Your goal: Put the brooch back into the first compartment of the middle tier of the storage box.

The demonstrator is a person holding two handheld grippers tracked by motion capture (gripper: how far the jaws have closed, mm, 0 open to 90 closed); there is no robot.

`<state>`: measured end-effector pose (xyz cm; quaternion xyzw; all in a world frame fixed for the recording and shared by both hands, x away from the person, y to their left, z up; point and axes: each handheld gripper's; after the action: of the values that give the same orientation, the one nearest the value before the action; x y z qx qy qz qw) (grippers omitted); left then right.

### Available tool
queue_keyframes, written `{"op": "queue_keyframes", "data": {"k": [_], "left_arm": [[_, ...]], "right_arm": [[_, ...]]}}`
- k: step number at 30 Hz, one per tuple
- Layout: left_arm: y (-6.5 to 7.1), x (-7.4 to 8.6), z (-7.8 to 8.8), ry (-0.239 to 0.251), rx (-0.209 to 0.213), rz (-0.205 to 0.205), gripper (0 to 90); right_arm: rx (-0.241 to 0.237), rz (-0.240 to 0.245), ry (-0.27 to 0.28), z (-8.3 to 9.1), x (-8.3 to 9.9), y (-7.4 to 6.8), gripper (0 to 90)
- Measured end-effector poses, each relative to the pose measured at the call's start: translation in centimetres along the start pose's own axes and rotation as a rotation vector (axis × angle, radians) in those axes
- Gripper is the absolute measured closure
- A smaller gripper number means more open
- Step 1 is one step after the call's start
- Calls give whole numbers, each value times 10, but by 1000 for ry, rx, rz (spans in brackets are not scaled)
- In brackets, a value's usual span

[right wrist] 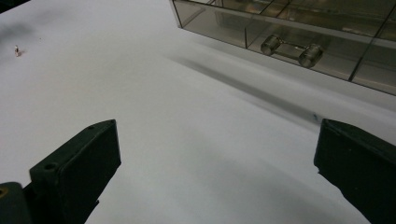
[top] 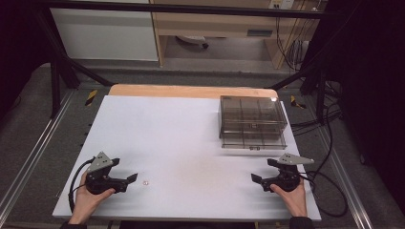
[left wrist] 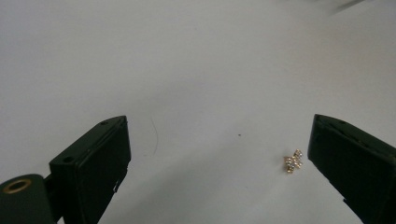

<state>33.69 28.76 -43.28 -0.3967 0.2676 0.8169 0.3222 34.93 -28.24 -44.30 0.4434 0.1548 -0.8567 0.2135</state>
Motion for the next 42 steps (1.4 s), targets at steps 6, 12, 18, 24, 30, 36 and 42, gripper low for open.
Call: {"op": "queue_keyframes", "data": {"k": [6, 12, 18, 24, 30, 36, 42], "left_arm": [[2, -4, -1, -6, 8, -7, 59], [5, -7, -5, -27, 15, -17, 59], [9, -13, -9, -45, 21, -36, 57], [12, -18, -15, -47, 30, -37, 55], [17, -17, -21, -74, 39, -46, 57], [19, -14, -25, -96, 32, -46, 84], [20, -12, -26, -110, 28, -25, 132]], "right_arm": [[0, -2, 0, -1, 0, 0, 8], [-2, 6, -7, -1, 0, -1, 6], [-4, 1, -11, -1, 0, -1, 6], [-4, 7, -11, -1, 0, -1, 6], [-5, 8, -15, -1, 0, -1, 5], [-6, 9, -17, -2, 1, -1, 6], [-4, 13, -21, -1, 1, -1, 6]]}}
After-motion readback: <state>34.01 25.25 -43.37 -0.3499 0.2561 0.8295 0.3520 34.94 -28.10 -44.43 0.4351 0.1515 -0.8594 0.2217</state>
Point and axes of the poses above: each handheld gripper's, and its own axes: z roughly backward along the jaws, x roughly out of its underside, y roughly to its right, and after that the axes turned 12 degrees about x, right-handed
